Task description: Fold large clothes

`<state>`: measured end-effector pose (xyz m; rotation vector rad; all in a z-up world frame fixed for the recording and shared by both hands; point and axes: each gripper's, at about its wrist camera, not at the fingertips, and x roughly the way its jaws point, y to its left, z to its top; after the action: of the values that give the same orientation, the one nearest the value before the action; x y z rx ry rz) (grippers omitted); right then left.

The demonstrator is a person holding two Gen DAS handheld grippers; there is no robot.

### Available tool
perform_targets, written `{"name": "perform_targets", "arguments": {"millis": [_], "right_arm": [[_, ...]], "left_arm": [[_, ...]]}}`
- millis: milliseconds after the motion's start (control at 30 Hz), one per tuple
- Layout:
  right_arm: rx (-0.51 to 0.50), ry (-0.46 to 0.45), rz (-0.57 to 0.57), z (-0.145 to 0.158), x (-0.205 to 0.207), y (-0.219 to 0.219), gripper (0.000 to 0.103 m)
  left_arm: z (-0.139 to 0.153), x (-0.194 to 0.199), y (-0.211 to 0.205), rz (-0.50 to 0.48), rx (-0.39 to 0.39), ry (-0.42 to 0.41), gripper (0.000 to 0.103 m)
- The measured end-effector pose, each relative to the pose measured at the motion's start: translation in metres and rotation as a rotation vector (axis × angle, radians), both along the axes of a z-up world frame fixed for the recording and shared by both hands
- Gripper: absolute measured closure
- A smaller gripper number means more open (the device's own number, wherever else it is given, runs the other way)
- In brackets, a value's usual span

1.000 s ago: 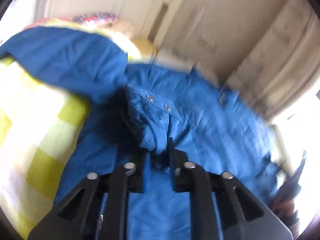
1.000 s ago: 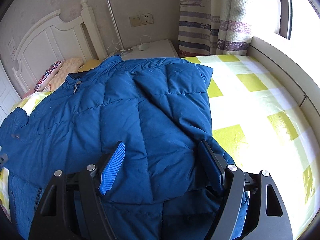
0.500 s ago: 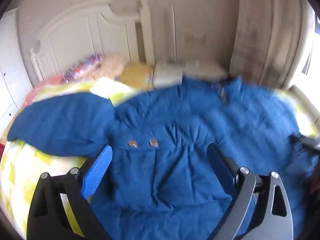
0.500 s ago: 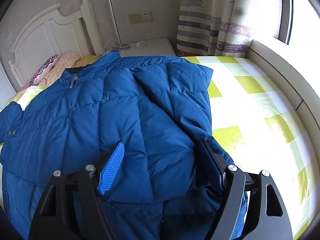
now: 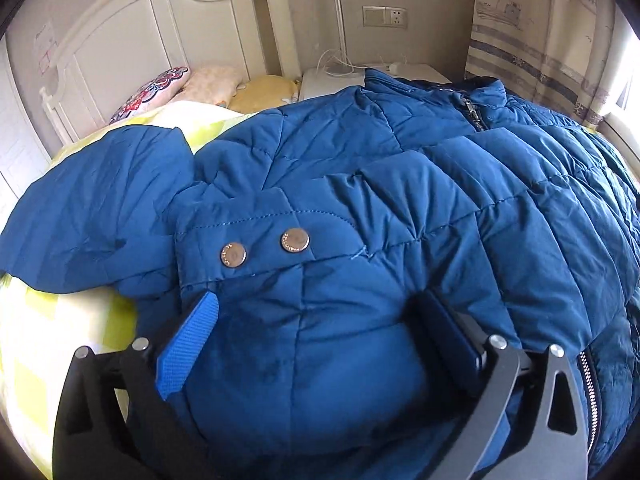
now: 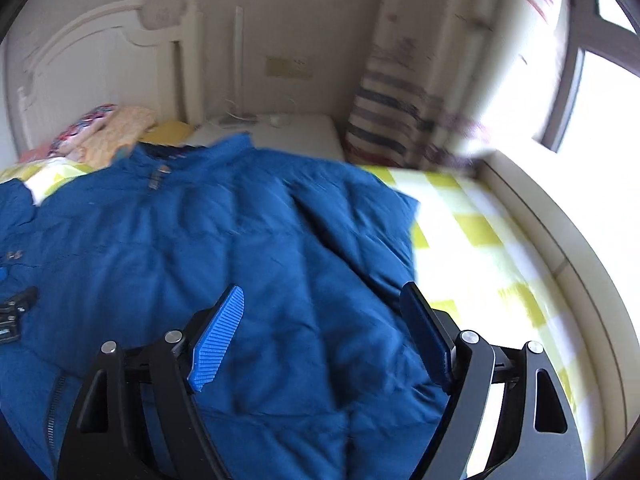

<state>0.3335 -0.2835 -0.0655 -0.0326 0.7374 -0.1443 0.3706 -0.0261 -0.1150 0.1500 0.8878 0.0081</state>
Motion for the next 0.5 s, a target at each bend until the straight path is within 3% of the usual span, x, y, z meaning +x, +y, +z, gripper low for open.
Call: {"name": "perform_targets", "arguments": {"millis": [167, 233, 333, 400, 500], "right_arm": [[-0.044, 0.067, 0.156, -0.003, 0.044, 0.044, 0.02], [-0.04, 0.196, 0.25, -0.029, 0.063, 0.067, 0.018], [0.011, 0.225, 0.238, -0.035, 0.073, 0.06, 0.014], [0.021, 0.226, 0.23, -0.027, 0.076, 0.05, 0.018], [0.041, 0.098, 0.077, -0.002, 0.08, 0.015, 0.016]], "left_arm": [[0.0, 0.0, 0.0, 0.0, 0.0, 0.0, 0.003], [0.0, 0.0, 0.0, 0.0, 0.0, 0.0, 0.002], [0.0, 0.001, 0.0, 0.0, 0.0, 0.001, 0.002], [0.0, -0.001, 0.001, 0.001, 0.001, 0.001, 0.002], [-0.001, 0.001, 0.001, 0.001, 0.003, 0.003, 0.002]]}}
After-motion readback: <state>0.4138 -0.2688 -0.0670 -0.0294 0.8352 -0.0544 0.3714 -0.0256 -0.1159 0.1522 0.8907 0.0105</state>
